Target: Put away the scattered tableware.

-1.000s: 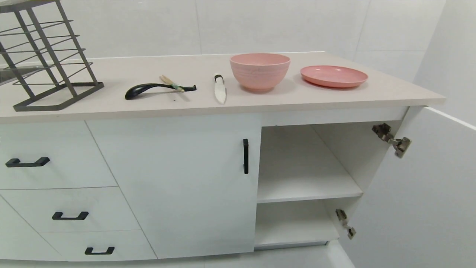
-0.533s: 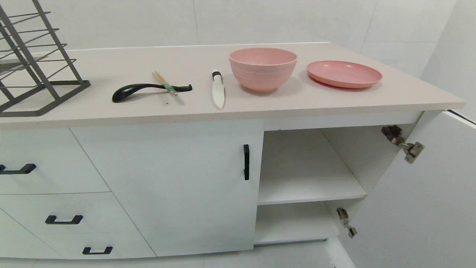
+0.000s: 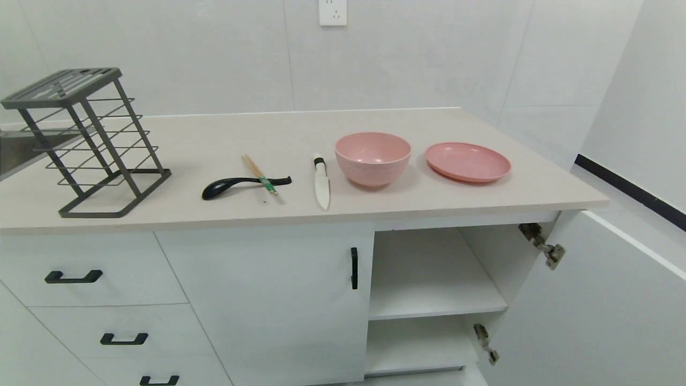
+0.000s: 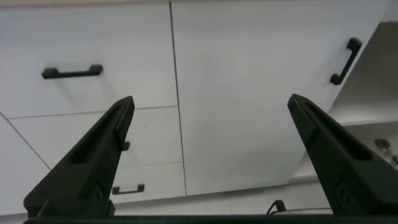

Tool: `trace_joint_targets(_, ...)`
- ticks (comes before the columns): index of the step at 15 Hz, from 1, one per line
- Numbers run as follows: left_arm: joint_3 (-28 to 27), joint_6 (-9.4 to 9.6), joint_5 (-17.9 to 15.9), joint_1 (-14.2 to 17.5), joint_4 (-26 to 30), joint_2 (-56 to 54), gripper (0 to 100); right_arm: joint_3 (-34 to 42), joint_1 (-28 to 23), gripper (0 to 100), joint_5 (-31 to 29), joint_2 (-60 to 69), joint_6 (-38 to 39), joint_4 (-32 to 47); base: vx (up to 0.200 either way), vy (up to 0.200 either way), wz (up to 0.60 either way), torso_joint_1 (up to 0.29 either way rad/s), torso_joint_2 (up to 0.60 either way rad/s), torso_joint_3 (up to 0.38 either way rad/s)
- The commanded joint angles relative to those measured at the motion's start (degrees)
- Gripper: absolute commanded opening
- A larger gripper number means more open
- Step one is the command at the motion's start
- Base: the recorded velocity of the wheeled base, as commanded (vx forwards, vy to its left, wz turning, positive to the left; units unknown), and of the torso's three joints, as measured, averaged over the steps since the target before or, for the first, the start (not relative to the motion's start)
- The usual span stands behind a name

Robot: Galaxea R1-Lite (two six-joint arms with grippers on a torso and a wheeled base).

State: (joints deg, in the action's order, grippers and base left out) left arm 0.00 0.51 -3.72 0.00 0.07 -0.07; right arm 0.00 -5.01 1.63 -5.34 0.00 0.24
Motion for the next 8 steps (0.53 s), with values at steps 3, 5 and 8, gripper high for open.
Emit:
trace_joint_targets(3,0.0,-0.07,0.2,0.0,0.0,0.1,100,0.0,0.0,100,0.0,-0.1,0.0,0.0,0.000,0.000,0.00,0.087,-0.48,-0.219)
trace_joint_targets(5,0.0,-0.07,0.2,0.0,0.0,0.1,100,0.0,0.0,100,0.0,-0.1,0.0,0.0,0.000,0.000,0.00,0.413,-0.50,-0.241)
trace_joint_targets(8,0.0,0.02,0.2,0.0,0.0,0.1,100,0.0,0.0,100,0.0,-0.1,0.0,0.0,0.000,0.000,0.00,0.330,-0.50,-0.238)
